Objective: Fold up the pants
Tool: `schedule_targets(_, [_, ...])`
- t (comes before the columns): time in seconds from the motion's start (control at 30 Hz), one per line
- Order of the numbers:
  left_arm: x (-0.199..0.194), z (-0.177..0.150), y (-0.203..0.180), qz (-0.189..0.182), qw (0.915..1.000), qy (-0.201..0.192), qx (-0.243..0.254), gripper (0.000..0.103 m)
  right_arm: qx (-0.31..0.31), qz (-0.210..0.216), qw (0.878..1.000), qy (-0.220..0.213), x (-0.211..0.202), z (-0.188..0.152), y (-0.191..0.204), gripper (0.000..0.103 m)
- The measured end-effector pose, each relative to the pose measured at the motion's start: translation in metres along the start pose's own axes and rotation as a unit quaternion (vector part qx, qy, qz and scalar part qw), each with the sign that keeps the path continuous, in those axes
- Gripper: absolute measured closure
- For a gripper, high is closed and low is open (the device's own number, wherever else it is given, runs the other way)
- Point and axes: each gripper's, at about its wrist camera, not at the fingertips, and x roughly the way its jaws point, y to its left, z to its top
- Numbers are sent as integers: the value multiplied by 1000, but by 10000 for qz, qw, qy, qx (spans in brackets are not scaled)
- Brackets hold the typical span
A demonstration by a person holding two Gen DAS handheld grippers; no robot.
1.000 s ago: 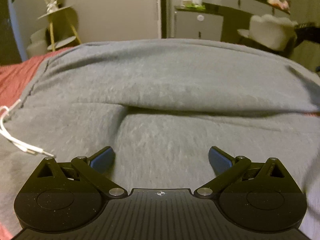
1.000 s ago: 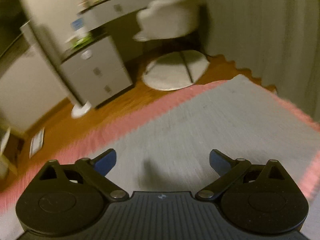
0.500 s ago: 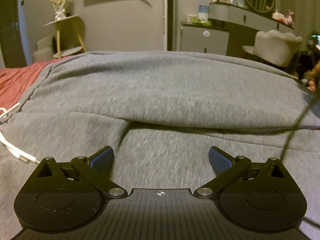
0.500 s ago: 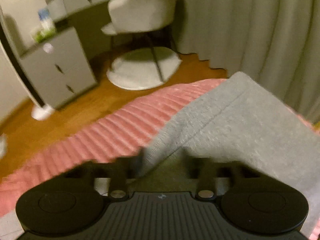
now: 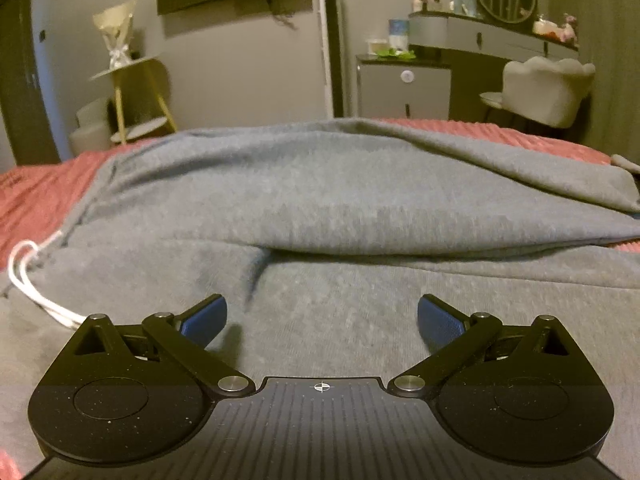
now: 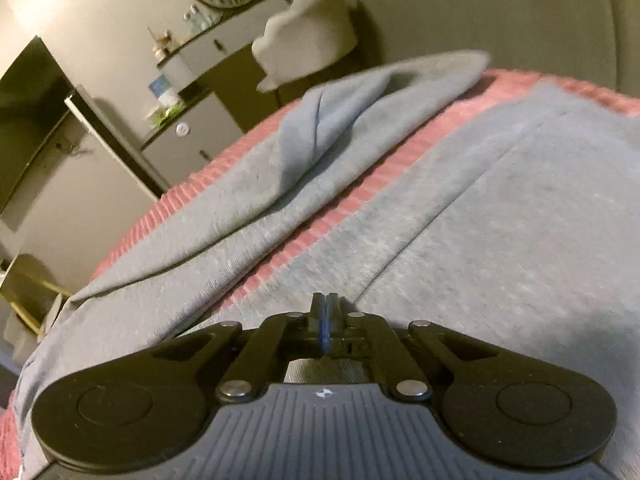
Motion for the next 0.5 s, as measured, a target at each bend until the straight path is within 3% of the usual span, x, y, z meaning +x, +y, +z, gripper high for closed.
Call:
schedule_targets(0.07, [-2,9,4,-67,10000,21,-69,0,-286,24,9992,-286,-2,20,18,98])
schedule_targets(0.1, [-3,17,7,-99,9998,22,-176,0,-316,68,9975,-634,-9,30,26,97])
schedule_targets(0.13, [-3,26,11,-137,9993,35,-337,0,-312,195,9956,-858,-13,33,31,84])
schedule_targets(0.17, [-1,36,18,-240,9981,65,-560,0,-289,363,9934,-1052,-15,34,34,45])
schedule_targets(0.23, [11,59,30,-457,9953,167,-832,0,-234,527,9899,-1295,-10,24,32,3])
schedule_targets(0.3, [32,88,36,-293,9947,258,-950,0,-406,572,9896,-1252,-1,8,26,4])
schedule_targets(0.37, [55,117,36,-237,9945,303,-975,0,-620,526,9924,-923,19,4,23,4])
schedule_targets(0.5, [123,176,37,-673,9849,824,-1367,0,-215,645,9945,-802,39,6,11,3])
